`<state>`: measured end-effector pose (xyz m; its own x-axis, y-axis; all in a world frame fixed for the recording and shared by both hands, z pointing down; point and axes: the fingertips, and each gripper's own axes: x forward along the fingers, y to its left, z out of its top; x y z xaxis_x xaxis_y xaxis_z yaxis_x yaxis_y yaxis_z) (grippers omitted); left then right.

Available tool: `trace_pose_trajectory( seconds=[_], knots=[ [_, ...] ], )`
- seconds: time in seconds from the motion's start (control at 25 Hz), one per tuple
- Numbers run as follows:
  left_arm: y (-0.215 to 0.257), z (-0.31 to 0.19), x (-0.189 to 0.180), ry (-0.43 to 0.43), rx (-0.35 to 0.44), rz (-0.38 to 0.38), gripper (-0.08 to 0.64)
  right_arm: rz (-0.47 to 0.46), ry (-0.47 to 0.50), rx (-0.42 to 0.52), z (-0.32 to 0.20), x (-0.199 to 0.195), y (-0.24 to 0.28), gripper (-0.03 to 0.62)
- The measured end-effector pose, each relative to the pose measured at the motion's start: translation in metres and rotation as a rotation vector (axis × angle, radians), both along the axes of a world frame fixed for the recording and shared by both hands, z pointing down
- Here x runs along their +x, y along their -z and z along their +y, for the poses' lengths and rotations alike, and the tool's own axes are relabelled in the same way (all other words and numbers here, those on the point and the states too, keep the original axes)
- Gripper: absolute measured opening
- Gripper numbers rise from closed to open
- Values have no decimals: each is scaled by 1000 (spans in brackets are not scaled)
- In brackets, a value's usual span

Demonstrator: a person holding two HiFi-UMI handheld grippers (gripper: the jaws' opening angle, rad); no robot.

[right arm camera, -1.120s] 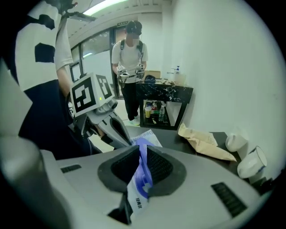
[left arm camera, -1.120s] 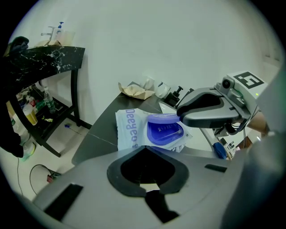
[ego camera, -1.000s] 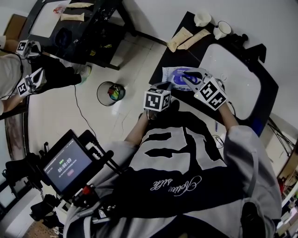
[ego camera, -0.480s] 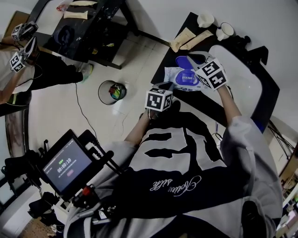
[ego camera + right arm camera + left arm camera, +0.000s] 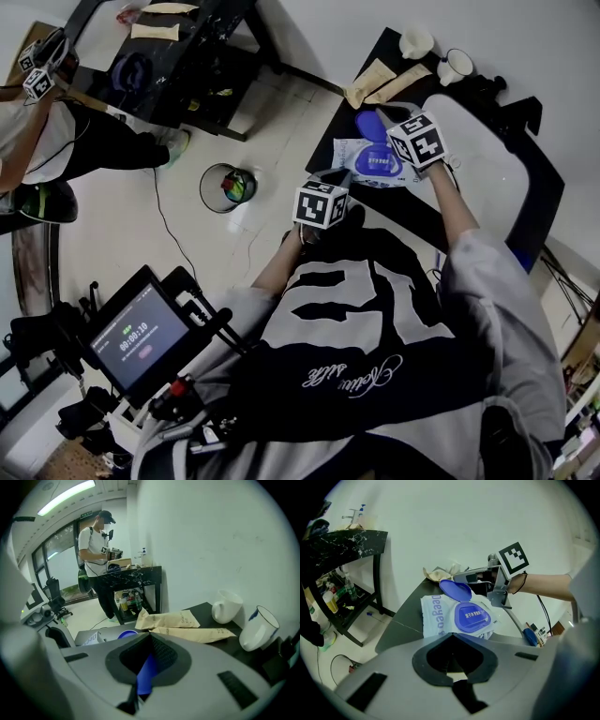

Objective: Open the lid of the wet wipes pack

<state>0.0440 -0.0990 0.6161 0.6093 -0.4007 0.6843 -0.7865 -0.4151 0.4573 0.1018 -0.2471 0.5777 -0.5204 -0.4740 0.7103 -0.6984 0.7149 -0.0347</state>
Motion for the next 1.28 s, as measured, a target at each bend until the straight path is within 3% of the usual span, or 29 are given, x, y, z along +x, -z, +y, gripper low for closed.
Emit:
trace_pose_trajectory(
  seconds=[0.16, 0.44, 0.68, 0.88, 1.12, 1.28],
  knots=[
    [-1, 1, 1, -1, -7, 5, -2, -24, -54, -5, 0, 1, 2, -2],
    [-3, 2, 1, -18, -14, 7, -2, -232, -260, 16, 17, 16, 43, -2],
    [-7, 2, 3, -36, -21, 11, -2, -344, -401, 41, 61, 33, 59, -2],
    [-5, 6, 1, -46, 5, 38, -2, -355, -451, 54, 108, 34, 56, -2],
    [27, -3, 6, -107, 122, 51, -2, -357, -516, 82, 140, 36, 58, -2],
    [62, 7, 1, -164, 178, 106, -2, -354, -575, 94, 164, 22, 66, -2]
  ],
)
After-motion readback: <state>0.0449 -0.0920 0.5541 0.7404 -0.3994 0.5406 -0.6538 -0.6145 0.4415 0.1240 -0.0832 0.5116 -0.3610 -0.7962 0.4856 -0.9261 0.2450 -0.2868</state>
